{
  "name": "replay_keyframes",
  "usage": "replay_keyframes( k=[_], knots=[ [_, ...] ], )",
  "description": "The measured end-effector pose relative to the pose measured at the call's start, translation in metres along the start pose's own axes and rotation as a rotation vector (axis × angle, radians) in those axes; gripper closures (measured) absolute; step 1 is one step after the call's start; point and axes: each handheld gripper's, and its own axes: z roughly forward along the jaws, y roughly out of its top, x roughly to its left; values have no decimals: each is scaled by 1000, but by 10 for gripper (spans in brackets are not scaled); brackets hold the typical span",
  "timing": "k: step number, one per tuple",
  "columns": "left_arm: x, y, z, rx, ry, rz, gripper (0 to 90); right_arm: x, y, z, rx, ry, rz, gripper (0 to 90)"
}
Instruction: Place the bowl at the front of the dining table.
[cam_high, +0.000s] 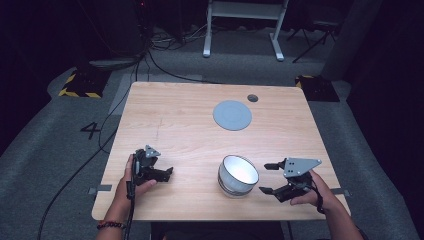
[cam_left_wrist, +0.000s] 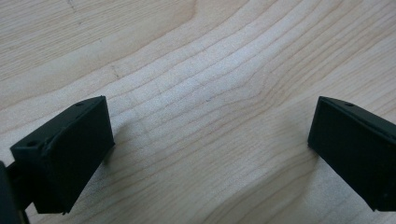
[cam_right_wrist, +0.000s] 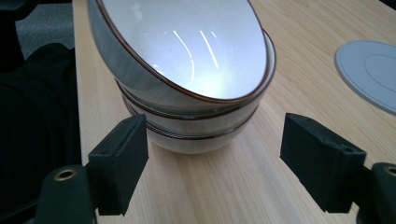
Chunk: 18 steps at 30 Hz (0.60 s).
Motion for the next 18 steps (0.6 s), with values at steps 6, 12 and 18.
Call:
replay_keyframes(
  k=[6,12,18],
  knots=[
    [0,0,0,1,-3,-3,2,5,6,2,-10,21,-10,235],
    [0,0,0,1,-3,-2,2,7,10,4,-23,27,-16,235],
    [0,0,0,1,-3,-2,2,11,17,6,-29,46,-34,235]
  ],
)
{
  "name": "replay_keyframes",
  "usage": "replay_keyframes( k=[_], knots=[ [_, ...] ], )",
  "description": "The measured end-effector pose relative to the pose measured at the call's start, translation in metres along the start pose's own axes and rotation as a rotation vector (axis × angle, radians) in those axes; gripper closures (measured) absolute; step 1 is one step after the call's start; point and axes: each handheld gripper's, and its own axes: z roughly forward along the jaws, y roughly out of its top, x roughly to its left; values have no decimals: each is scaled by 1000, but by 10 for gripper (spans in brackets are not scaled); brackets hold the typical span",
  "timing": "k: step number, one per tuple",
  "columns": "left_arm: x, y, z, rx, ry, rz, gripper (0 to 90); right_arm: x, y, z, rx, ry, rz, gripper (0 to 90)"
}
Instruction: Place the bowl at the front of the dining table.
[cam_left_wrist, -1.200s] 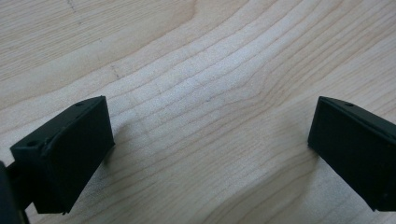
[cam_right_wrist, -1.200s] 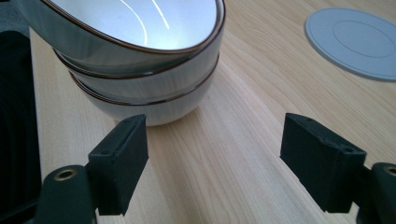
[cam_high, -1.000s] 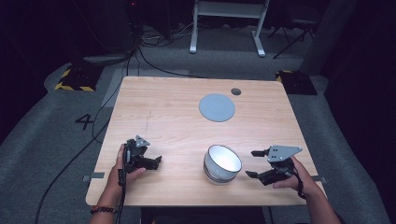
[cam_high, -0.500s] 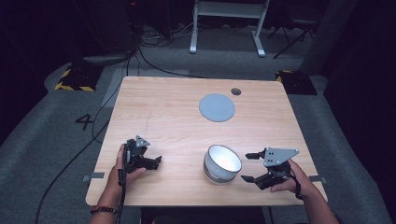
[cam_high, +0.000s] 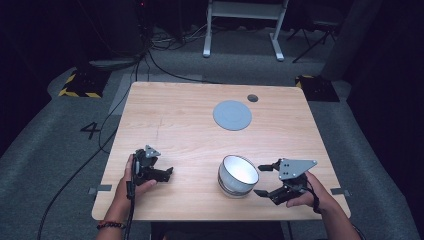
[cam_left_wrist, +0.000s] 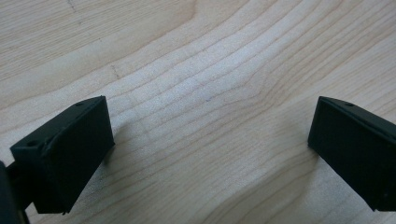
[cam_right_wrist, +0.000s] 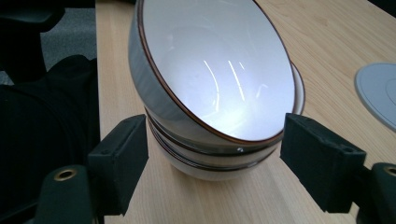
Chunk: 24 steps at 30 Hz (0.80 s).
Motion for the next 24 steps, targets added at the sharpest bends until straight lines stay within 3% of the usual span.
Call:
replay_keyframes(
  k=[12,24],
  knots=[
    [0,0,0,-1,3,2,2,7,13,16,10,52,-40,238],
    [0,0,0,0,0,0,2,7,24,32,1,121,-31,276]
  ],
)
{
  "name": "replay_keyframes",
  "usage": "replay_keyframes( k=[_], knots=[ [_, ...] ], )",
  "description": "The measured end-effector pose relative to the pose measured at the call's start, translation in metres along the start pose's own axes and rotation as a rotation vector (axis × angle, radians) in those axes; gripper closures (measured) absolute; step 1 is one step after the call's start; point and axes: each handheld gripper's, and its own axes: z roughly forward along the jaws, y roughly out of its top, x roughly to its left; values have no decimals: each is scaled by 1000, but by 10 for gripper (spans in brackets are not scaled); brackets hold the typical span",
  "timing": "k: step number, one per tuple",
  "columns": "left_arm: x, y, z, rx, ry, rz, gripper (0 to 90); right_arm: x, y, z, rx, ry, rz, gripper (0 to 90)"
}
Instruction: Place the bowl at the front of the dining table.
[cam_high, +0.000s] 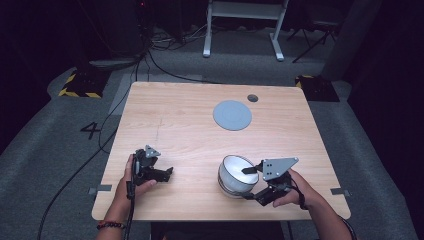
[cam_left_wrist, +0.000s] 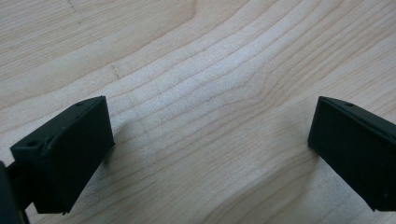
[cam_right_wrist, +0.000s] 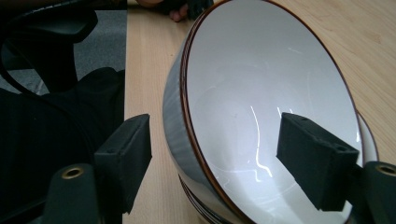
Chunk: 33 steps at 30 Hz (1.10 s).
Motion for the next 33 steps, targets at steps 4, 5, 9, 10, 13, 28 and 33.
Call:
replay_keyframes(
  k=[4,5,9,10,13,28,33],
  knots=[
    [0,0,0,-1,3,2,2,-1,3,5,-9,38,17,337],
    [0,0,0,0,0,0,2,-1,4,6,-7,40,11,342],
    [0,0,0,0,0,0,2,-1,5,8,2,55,4,376],
    [0,0,0,0,0,0,2,-2,5,9,3,58,9,382],
    [0,0,0,0,0,0,2,-3,6,10,3,74,11,442],
    [0,0,0,-1,2,2,2,-3,9,9,-5,170,16,784],
    [0,0,0,0,0,0,2,0,10,11,-16,151,-14,821]
  ],
)
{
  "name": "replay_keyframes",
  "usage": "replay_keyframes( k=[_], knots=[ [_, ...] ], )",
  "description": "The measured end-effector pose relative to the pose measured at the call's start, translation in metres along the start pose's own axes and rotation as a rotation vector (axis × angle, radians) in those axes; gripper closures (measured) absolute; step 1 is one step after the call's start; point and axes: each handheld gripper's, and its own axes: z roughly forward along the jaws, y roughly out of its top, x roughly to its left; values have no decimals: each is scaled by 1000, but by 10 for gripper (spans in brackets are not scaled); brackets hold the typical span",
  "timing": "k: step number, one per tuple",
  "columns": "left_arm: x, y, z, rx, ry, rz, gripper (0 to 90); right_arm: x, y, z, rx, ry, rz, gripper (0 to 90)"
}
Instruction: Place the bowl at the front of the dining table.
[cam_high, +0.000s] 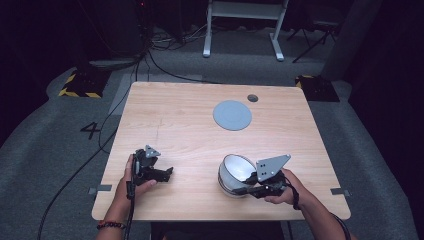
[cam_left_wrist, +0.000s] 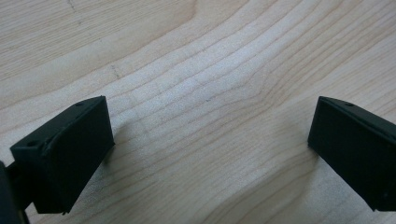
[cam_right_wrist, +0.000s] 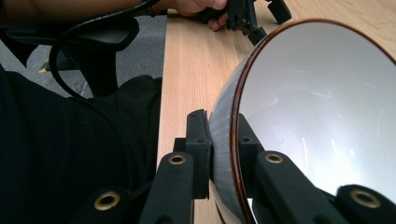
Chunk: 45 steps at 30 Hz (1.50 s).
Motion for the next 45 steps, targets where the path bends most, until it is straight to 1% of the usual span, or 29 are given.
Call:
replay_keyframes(
  k=[3,9,10,11,14,16,17,20,23,26,28,30,31,38,42,43,45],
  knots=[
    [0,0,0,0,0,0,2,1,1,0,5,-10,-15,824],
    [0,0,0,0,1,0,2,3,2,0,0,-25,-21,824],
    [0,0,0,0,1,1,2,3,3,-1,-8,-27,-21,823],
    [0,0,0,0,1,1,2,2,3,-3,-21,-17,-3,823],
    [0,0,0,-1,2,2,2,3,3,-4,-15,-23,-15,823],
    [0,0,0,-1,1,1,2,3,4,-4,-22,-22,-8,823],
    [0,0,0,-1,3,2,2,3,4,-5,-20,-26,-15,823],
    [0,0,0,0,0,0,2,4,4,-6,-24,-29,-10,823],
    [0,0,0,-1,3,2,2,4,6,-10,-30,-45,-22,823],
    [0,0,0,-1,3,2,2,3,7,-12,-37,-53,-15,823],
    [0,0,0,-1,3,2,2,3,7,-13,-33,-60,-23,823],
    [0,0,0,0,2,1,2,3,7,-14,-41,-61,-14,823],
    [0,0,0,-1,3,2,2,3,7,-14,-38,-60,-20,823],
    [0,0,0,-1,2,2,2,2,9,-18,-42,-74,-20,823],
    [0,0,0,-2,3,3,2,1,10,-21,-48,-85,-23,823],
    [0,0,0,-1,3,2,2,0,11,-22,-50,-95,-21,823],
    [0,0,0,-1,3,2,2,0,11,-23,-51,-98,-17,823]
  ],
)
